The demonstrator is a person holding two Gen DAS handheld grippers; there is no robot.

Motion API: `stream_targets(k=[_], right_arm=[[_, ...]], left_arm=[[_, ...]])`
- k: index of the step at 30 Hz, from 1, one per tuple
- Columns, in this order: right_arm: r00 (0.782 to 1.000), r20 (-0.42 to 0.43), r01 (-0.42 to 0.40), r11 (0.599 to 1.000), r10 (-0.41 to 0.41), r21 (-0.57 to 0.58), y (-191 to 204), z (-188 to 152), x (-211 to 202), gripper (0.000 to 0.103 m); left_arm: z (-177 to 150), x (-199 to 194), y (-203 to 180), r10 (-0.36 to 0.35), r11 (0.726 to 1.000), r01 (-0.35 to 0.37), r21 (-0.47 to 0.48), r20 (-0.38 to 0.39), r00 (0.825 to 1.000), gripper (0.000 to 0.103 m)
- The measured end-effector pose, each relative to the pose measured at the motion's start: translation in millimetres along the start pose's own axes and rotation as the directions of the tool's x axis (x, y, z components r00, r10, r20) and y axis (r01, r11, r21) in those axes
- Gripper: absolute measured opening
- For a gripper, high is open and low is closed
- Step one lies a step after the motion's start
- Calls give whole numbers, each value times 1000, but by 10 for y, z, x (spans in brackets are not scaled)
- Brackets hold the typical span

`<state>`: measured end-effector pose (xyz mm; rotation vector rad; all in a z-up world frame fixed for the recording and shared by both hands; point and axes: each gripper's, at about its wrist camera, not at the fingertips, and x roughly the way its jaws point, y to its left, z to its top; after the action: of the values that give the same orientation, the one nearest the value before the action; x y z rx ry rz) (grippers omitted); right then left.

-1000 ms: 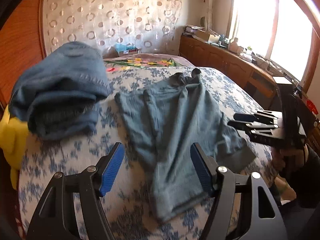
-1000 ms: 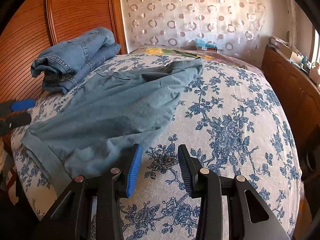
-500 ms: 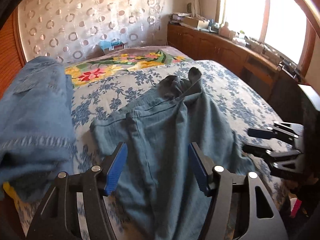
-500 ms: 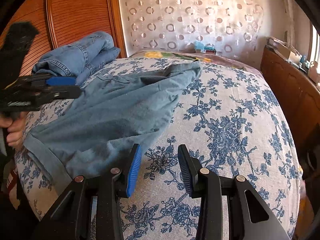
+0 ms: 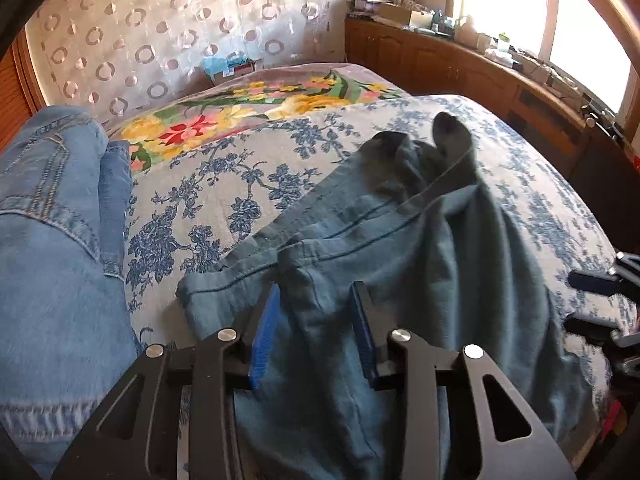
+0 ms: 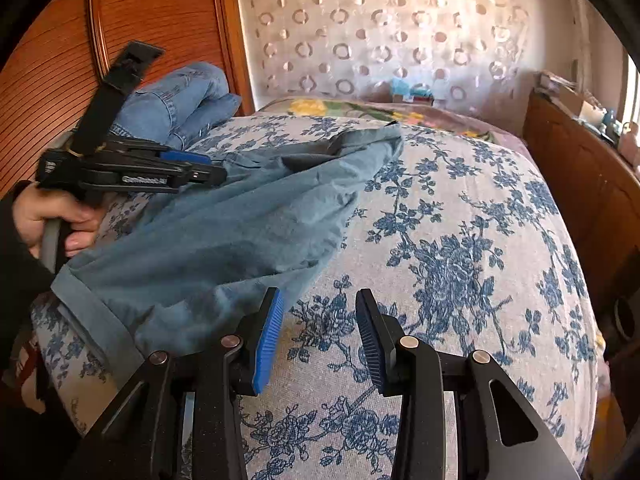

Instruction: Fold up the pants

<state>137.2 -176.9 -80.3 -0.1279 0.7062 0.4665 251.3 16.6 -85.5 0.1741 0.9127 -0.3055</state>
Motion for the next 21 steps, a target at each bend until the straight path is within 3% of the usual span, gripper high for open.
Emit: stream_targets(k=[8, 10, 13, 21], right_arm=[[1000, 16, -17, 1000, 17, -6, -55, 215, -6, 40], [1000, 16, -20, 1000, 21, -9, -54, 234, 0, 40], [1000, 11, -18, 1000, 18, -5, -69, 235, 35, 40], [1000, -10, 12, 1000, -12, 5, -86, 247, 122, 40]], left_arm=[[75, 65, 41, -1, 1000, 1, -14, 8, 1000, 31], [86, 63, 36, -6, 1000, 6, -13, 10, 1000, 26], [78, 40, 24, -9, 1000, 9, -7, 22, 1000, 12], [83, -330, 114, 16, 999, -13, -31, 123, 992, 5]])
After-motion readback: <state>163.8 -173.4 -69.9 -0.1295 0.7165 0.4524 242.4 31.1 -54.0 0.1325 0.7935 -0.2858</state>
